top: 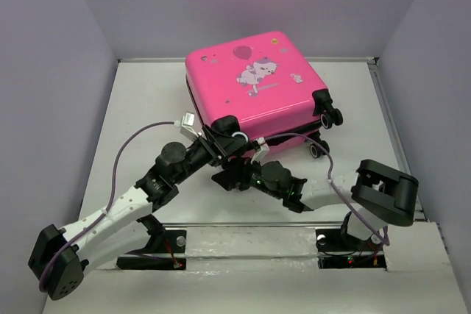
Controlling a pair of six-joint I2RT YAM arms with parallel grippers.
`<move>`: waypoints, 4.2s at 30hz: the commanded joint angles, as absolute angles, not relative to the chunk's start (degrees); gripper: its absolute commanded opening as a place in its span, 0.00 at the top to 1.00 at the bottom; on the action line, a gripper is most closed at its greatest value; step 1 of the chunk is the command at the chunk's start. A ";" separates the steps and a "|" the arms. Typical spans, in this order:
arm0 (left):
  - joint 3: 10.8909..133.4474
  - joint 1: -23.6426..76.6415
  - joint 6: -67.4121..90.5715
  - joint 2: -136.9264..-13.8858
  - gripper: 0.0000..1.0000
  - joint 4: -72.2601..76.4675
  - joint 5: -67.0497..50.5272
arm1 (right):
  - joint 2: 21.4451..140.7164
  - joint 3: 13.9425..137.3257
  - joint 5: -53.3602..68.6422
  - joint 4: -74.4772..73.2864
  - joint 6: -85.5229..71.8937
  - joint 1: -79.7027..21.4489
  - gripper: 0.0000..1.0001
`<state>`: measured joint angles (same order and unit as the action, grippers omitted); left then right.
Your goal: Pack the luggage
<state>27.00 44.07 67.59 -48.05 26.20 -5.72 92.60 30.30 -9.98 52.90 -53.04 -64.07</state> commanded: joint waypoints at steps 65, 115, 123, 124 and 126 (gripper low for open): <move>20.82 29.79 54.42 -33.14 0.02 18.21 -15.04 | 86.31 58.71 -22.22 27.95 -17.84 -63.63 0.77; 23.29 42.28 34.18 -61.25 0.57 36.91 16.61 | 80.86 56.95 -4.40 18.98 -20.65 -54.93 0.93; 24.08 43.68 35.68 -61.62 0.79 37.35 19.77 | 81.56 55.46 -4.66 20.39 -21.53 -56.60 0.93; 24.17 43.68 35.86 -61.52 0.84 37.01 20.47 | 81.48 55.28 -4.66 20.83 -21.71 -56.60 0.93; 24.61 43.77 35.95 -61.35 0.94 35.96 21.88 | 81.04 54.67 -4.83 20.92 -21.97 -56.60 0.93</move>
